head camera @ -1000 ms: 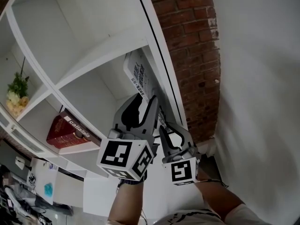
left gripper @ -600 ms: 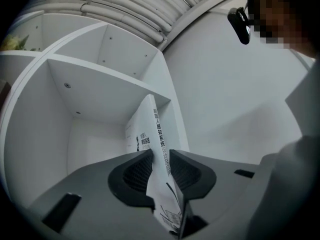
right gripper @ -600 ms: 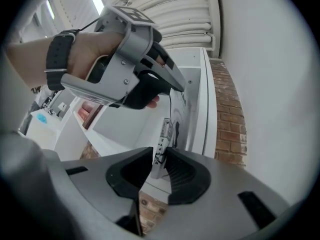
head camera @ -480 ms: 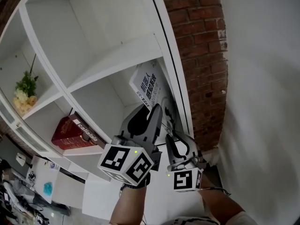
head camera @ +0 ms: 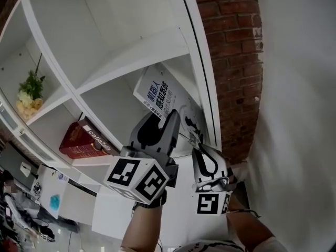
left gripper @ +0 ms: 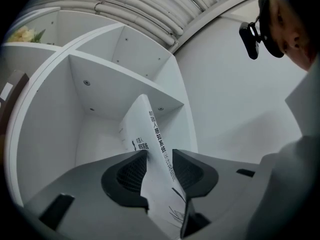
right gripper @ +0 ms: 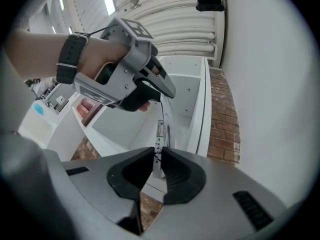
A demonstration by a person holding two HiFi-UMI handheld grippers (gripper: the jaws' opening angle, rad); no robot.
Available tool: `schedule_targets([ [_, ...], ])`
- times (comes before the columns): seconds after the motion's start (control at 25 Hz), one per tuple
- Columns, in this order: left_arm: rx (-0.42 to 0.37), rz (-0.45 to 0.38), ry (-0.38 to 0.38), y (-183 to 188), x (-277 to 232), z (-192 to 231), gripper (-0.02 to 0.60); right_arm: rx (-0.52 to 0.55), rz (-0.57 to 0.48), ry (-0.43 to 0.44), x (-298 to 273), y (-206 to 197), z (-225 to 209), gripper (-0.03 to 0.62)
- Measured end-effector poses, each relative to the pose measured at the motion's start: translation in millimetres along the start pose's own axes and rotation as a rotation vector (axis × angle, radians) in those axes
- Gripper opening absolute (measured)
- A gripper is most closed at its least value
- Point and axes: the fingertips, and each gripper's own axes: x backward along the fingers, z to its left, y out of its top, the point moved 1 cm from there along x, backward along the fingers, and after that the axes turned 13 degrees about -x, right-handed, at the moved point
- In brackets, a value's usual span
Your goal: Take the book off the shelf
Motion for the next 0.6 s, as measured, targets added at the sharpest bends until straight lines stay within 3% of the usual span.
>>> schedule_targets([
  [0.12,0.022,-0.014,0.014,1,2,-1,0.153,0.016,-0.006,0.020,1,0,4,0.058],
  [0.24,0.079,-0.041,0.015,1,7,-2,0.098,0.034,0.002,0.032,0,-2,9,0.063],
  [0.44,0.176,-0.085,0.008,2,18,-7,0.060,0.044,0.002,0.014,-4,0,11,0.127],
  [0.6,0.219,-0.100,0.017,1,30,-9,0.057,0.092,-0.024,-0.018,2,2,12,0.121],
])
